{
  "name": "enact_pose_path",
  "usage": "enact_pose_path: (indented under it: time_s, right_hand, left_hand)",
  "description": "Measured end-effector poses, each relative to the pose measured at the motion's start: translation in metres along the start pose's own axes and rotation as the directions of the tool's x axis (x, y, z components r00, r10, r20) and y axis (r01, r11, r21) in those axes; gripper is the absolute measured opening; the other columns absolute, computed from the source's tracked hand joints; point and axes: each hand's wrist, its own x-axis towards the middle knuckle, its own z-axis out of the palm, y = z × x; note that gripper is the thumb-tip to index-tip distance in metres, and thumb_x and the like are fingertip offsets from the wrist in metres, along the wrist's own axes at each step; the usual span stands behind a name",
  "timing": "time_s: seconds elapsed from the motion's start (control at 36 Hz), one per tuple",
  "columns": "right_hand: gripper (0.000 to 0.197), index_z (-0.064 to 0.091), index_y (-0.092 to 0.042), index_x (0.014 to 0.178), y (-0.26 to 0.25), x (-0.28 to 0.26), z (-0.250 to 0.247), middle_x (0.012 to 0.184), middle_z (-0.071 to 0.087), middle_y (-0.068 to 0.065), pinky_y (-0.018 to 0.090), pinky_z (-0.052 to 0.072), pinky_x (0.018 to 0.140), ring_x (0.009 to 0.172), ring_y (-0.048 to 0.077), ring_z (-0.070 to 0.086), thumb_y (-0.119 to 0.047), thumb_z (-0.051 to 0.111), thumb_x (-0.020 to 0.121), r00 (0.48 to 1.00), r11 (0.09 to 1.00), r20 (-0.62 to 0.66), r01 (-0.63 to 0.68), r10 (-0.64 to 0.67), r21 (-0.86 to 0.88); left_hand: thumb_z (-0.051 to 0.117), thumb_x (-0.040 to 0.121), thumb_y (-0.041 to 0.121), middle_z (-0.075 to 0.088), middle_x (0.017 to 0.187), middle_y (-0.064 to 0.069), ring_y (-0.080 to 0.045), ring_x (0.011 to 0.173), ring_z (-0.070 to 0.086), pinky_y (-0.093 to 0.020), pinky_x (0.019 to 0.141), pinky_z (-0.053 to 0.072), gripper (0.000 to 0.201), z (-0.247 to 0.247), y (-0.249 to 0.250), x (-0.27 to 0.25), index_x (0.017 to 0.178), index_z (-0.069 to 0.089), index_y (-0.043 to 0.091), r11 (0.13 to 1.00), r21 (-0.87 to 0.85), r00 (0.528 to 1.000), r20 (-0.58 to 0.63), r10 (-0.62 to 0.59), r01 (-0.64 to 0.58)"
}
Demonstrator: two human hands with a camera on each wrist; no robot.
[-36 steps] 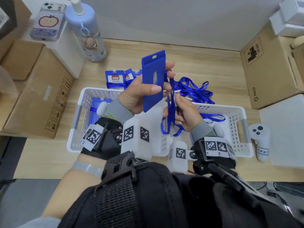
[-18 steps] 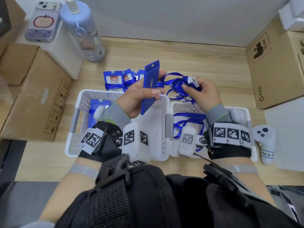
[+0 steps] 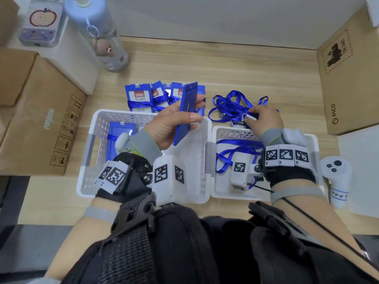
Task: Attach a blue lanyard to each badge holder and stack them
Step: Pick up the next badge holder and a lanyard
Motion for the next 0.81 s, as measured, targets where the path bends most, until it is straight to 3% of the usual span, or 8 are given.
enact_pose_path:
  time_s: [0.14,0.28,0.33,0.42,0.47,0.53,0.61,0.81]
  right_hand:
    - [0.031,0.062,-0.017,0.113,0.001,-0.004,0.001,0.128,0.046,0.012,0.034,0.042,0.090,0.105,0.030,0.054,-0.018,0.063,0.082,1.000,0.998,-0.027,0.004,-0.003,0.057]
    - [0.033,0.064,-0.019,0.109,0.001,-0.014,-0.008,0.124,0.049,0.011,0.041,0.043,0.096,0.104,0.029,0.056,-0.012,0.067,0.077,0.996,0.989,-0.087,0.042,-0.030,0.145]
    - [0.031,0.064,-0.017,0.108,0.000,-0.018,-0.015,0.121,0.052,0.011,0.036,0.044,0.093,0.099,0.026,0.058,-0.011,0.068,0.078,0.991,0.979,-0.123,0.080,-0.057,0.188]
    - [0.028,0.065,-0.014,0.104,-0.001,-0.030,-0.024,0.105,0.061,0.008,0.018,0.044,0.078,0.076,0.011,0.055,-0.006,0.068,0.077,0.984,0.953,-0.130,0.156,-0.125,0.258]
    - [0.027,0.065,-0.012,0.101,-0.002,-0.038,-0.029,0.087,0.062,0.002,0.009,0.041,0.069,0.064,0.000,0.052,-0.002,0.068,0.076,0.985,0.938,-0.053,0.170,-0.162,0.302]
    - [0.026,0.065,-0.009,0.099,-0.002,-0.050,-0.032,0.075,0.061,-0.002,0.017,0.044,0.075,0.067,0.005,0.054,0.002,0.065,0.076,0.981,0.941,0.068,0.154,-0.182,0.301]
    - [0.021,0.067,-0.008,0.093,0.001,-0.064,-0.033,0.073,0.063,0.001,0.028,0.048,0.084,0.073,0.015,0.057,0.004,0.063,0.076,0.958,0.957,0.230,0.109,-0.174,0.269]
    - [0.012,0.068,-0.014,0.083,0.019,-0.090,-0.013,0.070,0.061,-0.003,0.028,0.048,0.080,0.073,0.013,0.057,-0.005,0.070,0.076,0.900,0.994,0.427,0.051,-0.087,0.095]
  left_hand:
    - [0.069,0.046,0.030,0.058,0.113,0.006,-0.009,0.093,0.056,-0.030,0.087,0.041,0.059,0.003,0.000,0.000,0.104,0.060,0.029,1.000,0.008,1.000,-0.003,-0.007,0.007]
    - [0.069,0.044,0.030,0.058,0.112,0.007,-0.009,0.091,0.055,-0.031,0.087,0.039,0.061,0.006,0.002,-0.003,0.105,0.059,0.028,1.000,0.023,1.000,0.002,-0.007,0.007]
    - [0.069,0.044,0.030,0.058,0.110,0.008,-0.009,0.091,0.055,-0.031,0.087,0.039,0.061,0.007,0.002,-0.005,0.104,0.059,0.028,1.000,0.028,1.000,0.005,-0.005,0.005]
    - [0.069,0.044,0.030,0.059,0.108,0.008,-0.009,0.091,0.055,-0.030,0.085,0.040,0.060,0.010,0.002,-0.008,0.104,0.059,0.027,1.000,0.030,1.000,0.014,0.000,0.000]
    - [0.069,0.044,0.030,0.058,0.108,0.008,-0.010,0.089,0.055,-0.030,0.084,0.039,0.060,0.012,0.003,-0.009,0.104,0.059,0.027,1.000,0.029,1.000,0.022,0.005,-0.005]
    - [0.069,0.044,0.030,0.058,0.107,0.008,-0.009,0.089,0.055,-0.029,0.082,0.040,0.061,0.016,0.001,-0.011,0.103,0.059,0.027,1.000,0.028,0.999,0.032,0.005,-0.006]
    - [0.068,0.044,0.030,0.058,0.107,0.009,-0.009,0.089,0.055,-0.028,0.081,0.040,0.061,0.021,-0.002,-0.013,0.104,0.059,0.027,1.000,0.029,0.999,0.051,0.001,-0.003]
    - [0.068,0.044,0.031,0.062,0.102,0.012,-0.005,0.080,0.059,-0.026,0.078,0.041,0.060,0.030,-0.017,-0.020,0.104,0.059,0.028,0.998,0.049,0.995,0.087,-0.037,0.033]
